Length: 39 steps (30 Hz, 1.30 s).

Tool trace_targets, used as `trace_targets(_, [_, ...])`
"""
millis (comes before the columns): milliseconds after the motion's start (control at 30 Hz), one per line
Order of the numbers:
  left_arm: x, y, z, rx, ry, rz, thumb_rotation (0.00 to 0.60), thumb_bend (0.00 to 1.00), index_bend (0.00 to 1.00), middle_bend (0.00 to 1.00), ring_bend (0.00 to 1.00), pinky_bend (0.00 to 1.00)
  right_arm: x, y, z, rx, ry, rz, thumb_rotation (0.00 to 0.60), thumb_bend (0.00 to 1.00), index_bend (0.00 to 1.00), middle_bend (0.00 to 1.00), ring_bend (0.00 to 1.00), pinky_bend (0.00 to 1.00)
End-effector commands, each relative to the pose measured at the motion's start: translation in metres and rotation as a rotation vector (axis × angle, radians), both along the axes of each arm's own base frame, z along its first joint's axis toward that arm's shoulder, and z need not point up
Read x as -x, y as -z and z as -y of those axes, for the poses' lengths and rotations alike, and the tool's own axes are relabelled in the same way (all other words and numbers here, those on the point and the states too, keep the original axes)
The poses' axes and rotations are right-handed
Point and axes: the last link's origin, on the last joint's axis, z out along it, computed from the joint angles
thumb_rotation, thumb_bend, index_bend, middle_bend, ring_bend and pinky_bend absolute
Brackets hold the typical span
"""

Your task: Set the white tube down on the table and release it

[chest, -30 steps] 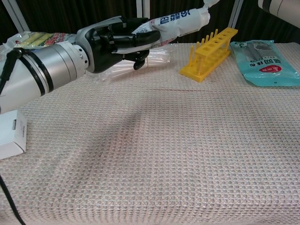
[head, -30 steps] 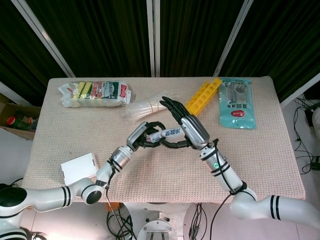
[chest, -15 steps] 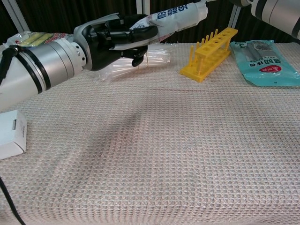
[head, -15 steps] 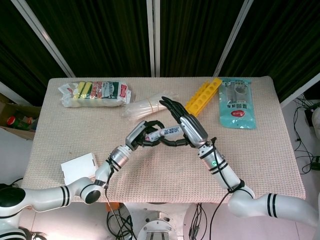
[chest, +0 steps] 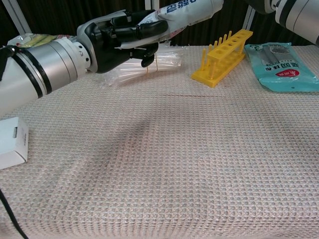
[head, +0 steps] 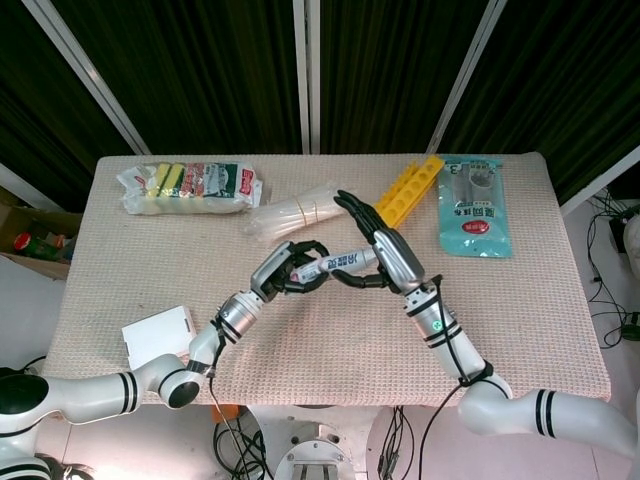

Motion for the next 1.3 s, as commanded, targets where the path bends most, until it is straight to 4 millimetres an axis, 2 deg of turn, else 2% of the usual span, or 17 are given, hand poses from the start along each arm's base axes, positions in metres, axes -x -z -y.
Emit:
trace_targets(33, [0.0,0.0,0.0,0.001,0.002,0.002,0.6,0.4,0.82,0.87,0.72,0.74,0.003,0.0,0.0,-0.004,0.007,0.014,0.15,0.0,0.0,0.0,0.0,0.0])
trace_targets(533, [-0.004,0.0,0.001,0.009,0.019,0.01,0.6,0.4,0.82,0.87,0.72,0.74,0.011,0.009,-0.003,-0.088,0.027,0.095,0.151,0.0,0.0,0.0,0.0,0.0])
trace_targets(1300, [-0.009,0.005,0.001,0.011,0.016,0.023,0.6,0.4,0.82,0.87,0.72,0.74,0.007,0.026,-0.007,-0.132,0.019,0.178,0.151,0.0,0.0,0.0,0.0,0.0])
